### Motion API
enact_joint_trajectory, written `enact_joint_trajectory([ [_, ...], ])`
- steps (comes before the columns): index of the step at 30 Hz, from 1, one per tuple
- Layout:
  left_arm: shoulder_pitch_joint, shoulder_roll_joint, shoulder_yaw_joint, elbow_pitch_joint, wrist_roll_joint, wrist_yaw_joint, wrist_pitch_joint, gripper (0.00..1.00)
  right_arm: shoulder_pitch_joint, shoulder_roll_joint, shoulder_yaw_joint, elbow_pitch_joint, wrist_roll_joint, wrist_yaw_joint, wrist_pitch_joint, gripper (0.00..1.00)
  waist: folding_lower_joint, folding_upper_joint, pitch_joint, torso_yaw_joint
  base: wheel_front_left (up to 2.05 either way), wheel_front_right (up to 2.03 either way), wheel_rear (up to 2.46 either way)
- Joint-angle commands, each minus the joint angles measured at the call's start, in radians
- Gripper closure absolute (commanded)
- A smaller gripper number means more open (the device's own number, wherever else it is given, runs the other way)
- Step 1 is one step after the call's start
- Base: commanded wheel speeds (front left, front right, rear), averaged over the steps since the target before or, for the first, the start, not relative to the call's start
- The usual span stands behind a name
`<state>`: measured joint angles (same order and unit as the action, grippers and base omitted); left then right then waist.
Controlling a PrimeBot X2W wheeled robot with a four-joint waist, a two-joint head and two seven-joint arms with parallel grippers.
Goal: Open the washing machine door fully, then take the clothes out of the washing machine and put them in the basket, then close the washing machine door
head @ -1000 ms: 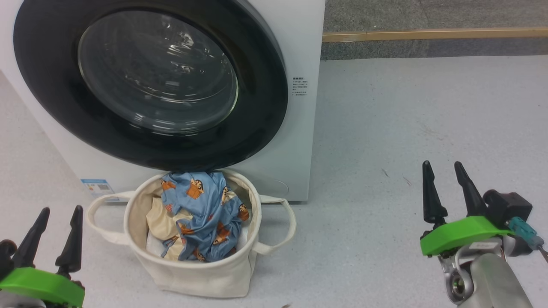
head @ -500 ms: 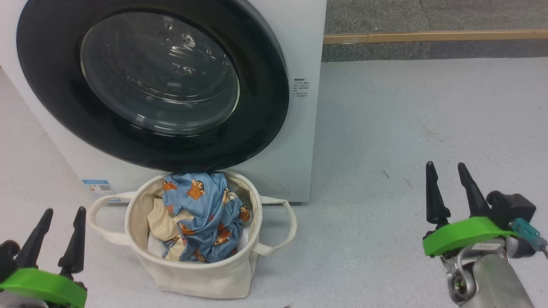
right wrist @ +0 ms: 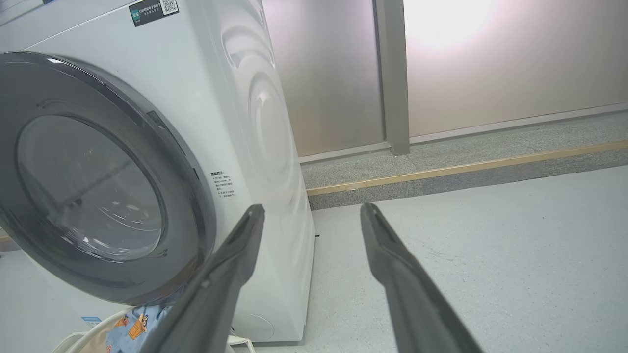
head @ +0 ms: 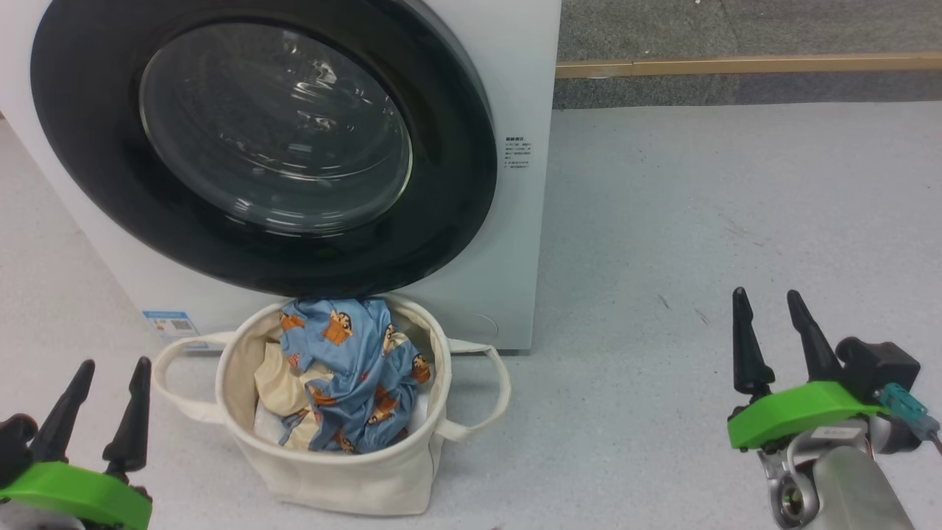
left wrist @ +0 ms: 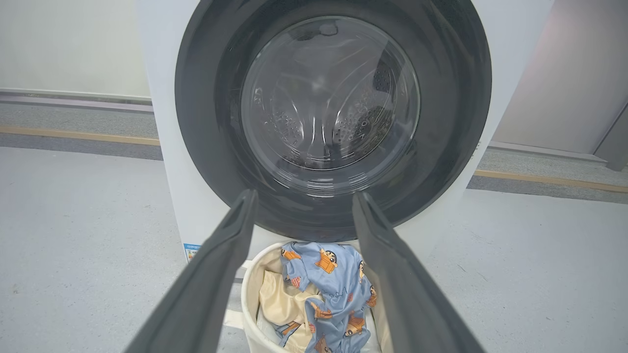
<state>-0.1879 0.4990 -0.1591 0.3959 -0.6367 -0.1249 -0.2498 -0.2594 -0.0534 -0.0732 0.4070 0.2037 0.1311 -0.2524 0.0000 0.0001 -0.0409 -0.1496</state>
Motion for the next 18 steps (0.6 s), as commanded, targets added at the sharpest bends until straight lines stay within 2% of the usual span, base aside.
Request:
enact_joint_trajectory([
  [1,-0.047,0.041,0.044,-0.021,-0.003,-0.006,-0.012,0.00,-0.022,0.003,0.027,-0.031,0.000,0.000,-0.009,0.00,0.0000,-0.0001,0.000,0.000,0.00,0.00,0.00],
  [2,0.000,0.000,-0.001,0.000,0.000,0.000,0.000,1.00,0.000,0.000,0.000,0.000,0.000,0.000,0.000,1.00,0.0000,-0.0001,-0.001,0.000,0.00,0.00,0.00],
  [7,0.045,-0.058,-0.027,0.047,-0.005,0.001,0.004,1.00,0.044,0.007,-0.002,0.065,0.006,0.000,0.008,1.00,0.0000,-0.0001,-0.001,0.001,0.00,0.00,0.00],
  [14,0.047,-0.077,-0.011,0.037,-0.051,0.001,0.022,1.00,0.047,0.007,-0.007,0.057,0.073,0.000,0.028,1.00,0.0023,-0.0001,-0.001,0.009,0.00,0.00,0.00],
  [18,0.049,-0.090,-0.002,0.031,-0.082,0.001,0.033,1.00,0.052,0.006,-0.006,0.048,0.119,0.000,0.038,1.00,0.0003,-0.0001,0.002,0.013,0.00,0.00,0.00],
])
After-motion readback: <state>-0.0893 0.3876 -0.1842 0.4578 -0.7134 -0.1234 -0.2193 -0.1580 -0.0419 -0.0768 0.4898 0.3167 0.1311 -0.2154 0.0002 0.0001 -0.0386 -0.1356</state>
